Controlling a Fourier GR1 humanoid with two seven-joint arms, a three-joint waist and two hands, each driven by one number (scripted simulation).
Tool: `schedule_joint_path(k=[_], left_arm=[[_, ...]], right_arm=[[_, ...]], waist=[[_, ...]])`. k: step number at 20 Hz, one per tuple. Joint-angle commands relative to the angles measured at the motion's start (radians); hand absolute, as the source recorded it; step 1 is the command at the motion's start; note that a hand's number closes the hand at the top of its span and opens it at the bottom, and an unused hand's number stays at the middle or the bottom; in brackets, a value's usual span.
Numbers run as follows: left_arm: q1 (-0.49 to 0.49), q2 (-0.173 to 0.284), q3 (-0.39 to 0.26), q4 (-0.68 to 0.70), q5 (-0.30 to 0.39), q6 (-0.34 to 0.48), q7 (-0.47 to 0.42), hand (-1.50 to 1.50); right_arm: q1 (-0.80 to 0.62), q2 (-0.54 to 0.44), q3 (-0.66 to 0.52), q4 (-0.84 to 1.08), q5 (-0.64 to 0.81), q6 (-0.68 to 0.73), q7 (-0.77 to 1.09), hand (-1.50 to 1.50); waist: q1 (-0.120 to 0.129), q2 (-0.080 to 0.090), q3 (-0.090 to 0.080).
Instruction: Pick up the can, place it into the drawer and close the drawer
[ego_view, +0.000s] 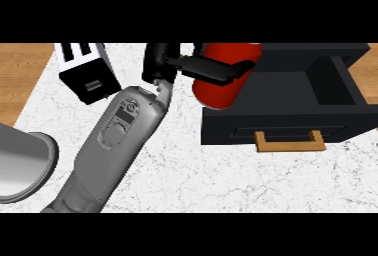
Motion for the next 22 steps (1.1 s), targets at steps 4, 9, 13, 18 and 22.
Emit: schedule_joint_path(k=[4, 9, 13, 18, 22], left_arm=[[-0.229, -0.001, 0.0, 0.173, 0.055, 0.053, 0.045, 1.5], [-0.363, -0.001, -0.006, 0.358, 0.114, 0.083, -0.012, 1.5], [-0.442, -0.001, -0.064, 0.449, 0.175, 0.133, -0.009, 1.5], [-0.532, -0.001, -0.07, 0.556, 0.212, 0.128, -0.032, 1.5], [-0.494, -0.001, -0.151, 0.649, 0.298, 0.152, -0.14, 1.5]], right_arm=[[-0.025, -0.009, -0.024, 0.055, 0.016, 0.002, -0.015, -1.5], [0.013, 0.011, 0.019, 0.027, 0.045, 0.016, -0.039, -1.5], [-0.04, -0.029, -0.042, 0.069, -0.014, 0.03, -0.032, -1.5], [-0.124, -0.076, -0.073, 0.074, -0.038, 0.01, 0.042, -1.5], [-0.068, -0.058, -0.044, 0.01, -0.039, 0.031, 0.052, -1.5]], waist=[[-0.004, 0.003, 0.0], [-0.019, 0.006, 0.0], [-0.023, 0.006, 0.001], [-0.02, 0.007, 0.001], [-0.053, 0.012, 0.001]])
